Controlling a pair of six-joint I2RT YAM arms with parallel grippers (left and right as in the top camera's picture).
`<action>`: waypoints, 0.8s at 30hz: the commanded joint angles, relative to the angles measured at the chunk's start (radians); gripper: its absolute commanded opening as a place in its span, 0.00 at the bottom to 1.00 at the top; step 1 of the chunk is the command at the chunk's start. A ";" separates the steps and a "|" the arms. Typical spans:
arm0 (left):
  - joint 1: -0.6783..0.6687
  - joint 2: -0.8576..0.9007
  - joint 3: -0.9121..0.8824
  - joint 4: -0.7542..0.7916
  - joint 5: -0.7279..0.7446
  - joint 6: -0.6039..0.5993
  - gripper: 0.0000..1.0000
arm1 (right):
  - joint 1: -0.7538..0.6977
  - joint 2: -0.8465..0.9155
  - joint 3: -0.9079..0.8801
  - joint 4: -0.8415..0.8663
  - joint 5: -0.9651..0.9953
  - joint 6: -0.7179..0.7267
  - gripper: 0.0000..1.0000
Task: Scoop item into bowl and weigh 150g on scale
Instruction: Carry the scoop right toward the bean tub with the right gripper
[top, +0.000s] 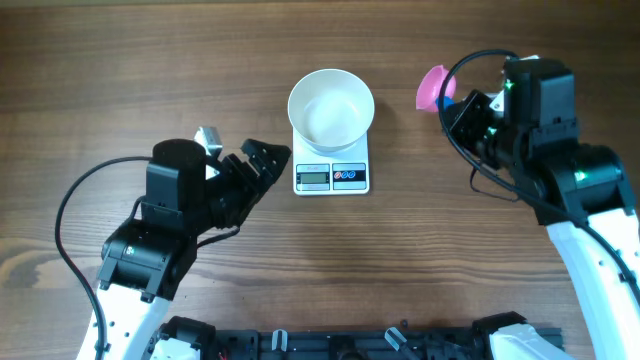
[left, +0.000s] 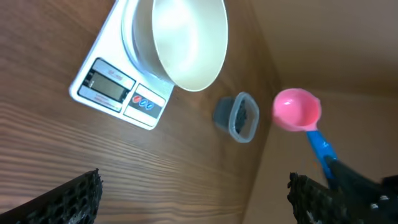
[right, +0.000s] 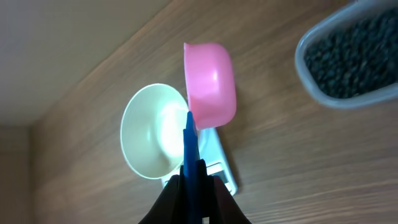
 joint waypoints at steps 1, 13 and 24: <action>-0.017 -0.006 0.006 0.027 -0.014 0.225 0.98 | -0.002 -0.057 0.014 0.003 0.065 -0.155 0.04; -0.045 0.104 0.343 -0.254 -0.092 0.498 0.84 | -0.019 -0.103 0.058 0.026 0.114 -0.308 0.04; -0.302 0.490 0.675 -0.497 -0.137 0.629 0.79 | -0.140 -0.013 0.314 -0.174 0.111 -0.404 0.04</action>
